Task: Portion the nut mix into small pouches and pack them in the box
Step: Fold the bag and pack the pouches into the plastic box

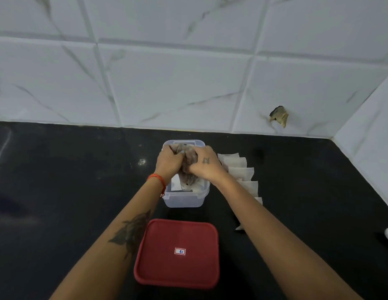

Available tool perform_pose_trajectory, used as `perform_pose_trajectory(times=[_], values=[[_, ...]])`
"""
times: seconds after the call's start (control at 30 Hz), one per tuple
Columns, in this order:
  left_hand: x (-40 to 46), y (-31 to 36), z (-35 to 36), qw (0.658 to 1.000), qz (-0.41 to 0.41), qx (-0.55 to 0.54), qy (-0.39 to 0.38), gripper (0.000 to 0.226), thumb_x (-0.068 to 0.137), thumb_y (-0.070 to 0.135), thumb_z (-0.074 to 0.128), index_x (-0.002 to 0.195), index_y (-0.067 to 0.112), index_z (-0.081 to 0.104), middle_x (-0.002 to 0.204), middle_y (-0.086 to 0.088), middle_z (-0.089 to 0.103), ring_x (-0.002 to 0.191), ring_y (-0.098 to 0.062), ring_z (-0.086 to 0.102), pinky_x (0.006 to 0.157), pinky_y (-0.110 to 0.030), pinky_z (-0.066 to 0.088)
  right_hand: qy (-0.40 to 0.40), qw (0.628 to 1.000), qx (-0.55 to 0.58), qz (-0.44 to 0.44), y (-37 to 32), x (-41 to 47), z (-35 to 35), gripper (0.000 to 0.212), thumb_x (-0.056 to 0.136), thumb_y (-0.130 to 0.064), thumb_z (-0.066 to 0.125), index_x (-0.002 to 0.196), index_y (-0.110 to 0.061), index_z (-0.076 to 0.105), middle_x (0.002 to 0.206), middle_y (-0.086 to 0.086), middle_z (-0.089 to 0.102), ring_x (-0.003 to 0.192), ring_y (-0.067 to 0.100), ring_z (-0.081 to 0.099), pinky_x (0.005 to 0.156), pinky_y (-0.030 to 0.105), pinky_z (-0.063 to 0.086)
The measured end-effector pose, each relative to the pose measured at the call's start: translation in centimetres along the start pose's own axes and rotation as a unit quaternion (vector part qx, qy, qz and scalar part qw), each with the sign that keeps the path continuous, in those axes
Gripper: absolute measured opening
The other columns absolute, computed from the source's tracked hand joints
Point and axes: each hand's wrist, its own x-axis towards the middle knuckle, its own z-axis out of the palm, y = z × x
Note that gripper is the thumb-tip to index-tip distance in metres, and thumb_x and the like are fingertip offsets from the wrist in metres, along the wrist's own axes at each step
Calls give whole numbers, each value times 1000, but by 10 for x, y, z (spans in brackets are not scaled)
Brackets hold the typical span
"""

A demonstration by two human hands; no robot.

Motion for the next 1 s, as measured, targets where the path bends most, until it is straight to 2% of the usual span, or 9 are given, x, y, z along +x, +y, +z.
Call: perform_pose_trajectory(times=[0.13, 0.27, 0.4, 0.5, 0.6, 0.7, 0.83, 0.93, 1.0], values=[[3, -13, 8, 996, 13, 79, -39, 30, 92, 17, 49, 120, 7, 44, 109, -10, 61, 97, -23, 61, 85, -42, 54, -51, 994, -94, 0, -2, -6, 2, 33, 77, -19, 71, 104, -6, 59, 110, 15, 56, 81, 21, 55, 55, 21, 34], [4, -16, 15, 984, 8, 173, -41, 29, 98, 11, 39, 123, -3, 40, 99, -9, 56, 82, -15, 57, 62, -21, 47, -62, 987, -150, -8, -3, -14, 5, 34, 84, -17, 67, 113, -6, 54, 102, 11, 63, 78, 17, 50, 65, 26, 36], [-7, -11, 17, 934, 41, 354, -29, 33, 97, 7, 40, 126, -8, 43, 128, -23, 48, 116, -34, 51, 94, -35, 41, -74, 982, -172, -14, -7, -15, 11, 24, 84, -12, 66, 107, -9, 60, 103, 11, 66, 78, 19, 53, 69, 27, 43], [-16, -6, 15, 878, 111, 465, -21, 30, 95, 5, 44, 124, -4, 47, 133, -23, 45, 118, -34, 49, 95, -37, 41, -72, 977, -200, -21, -10, -21, 9, 26, 88, -8, 61, 114, -5, 61, 109, 14, 63, 96, 25, 61, 82, 31, 48], [-12, -6, 8, 815, 210, 535, -72, 48, 94, 14, 53, 138, 6, 38, 148, -13, 33, 134, -26, 39, 104, -37, 40, -61, 973, -217, -41, -10, -23, 6, 30, 90, -7, 57, 119, -2, 56, 116, 15, 60, 103, 27, 60, 87, 33, 47], [-7, -12, 2, 785, 234, 550, -164, 68, 92, 28, 55, 149, 11, 21, 157, -12, 20, 145, -27, 22, 117, -40, 22, -110, 969, -220, -14, -10, -25, 4, 54, 91, -8, 56, 140, -2, 36, 127, 17, 52, 111, 30, 56, 92, 36, 45], [-5, -21, 3, 749, 219, 597, -186, 84, 92, 42, 52, 152, 11, 2, 160, -11, 5, 148, -24, 10, 120, -37, 14, -159, 957, -242, -38, -12, -30, 3, 35, 93, -8, 53, 127, 1, 53, 132, 19, 47, 111, 31, 53, 87, 33, 43], [-7, -22, 8, 742, 206, 612, -182, 86, 94, 44, 49, 152, 10, -4, 161, -10, -1, 148, -23, 7, 120, -36, 16, -193, 945, -261, -45, -14, -29, -4, 35, 93, -3, 49, 128, 1, 52, 112, 19, 44, 97, 26, 41, 76, 30, 42], [-7, -22, 11, 744, 182, 612, -195, 87, 94, 42, 49, 151, 11, -9, 160, -9, -7, 148, -23, 4, 120, -35, 13, -210, 937, -276, -45, -16, -29, -5, 39, 94, -2, 49, 133, -2, 47, 121, 19, 47, 100, 25, 41, 89, 33, 40]])
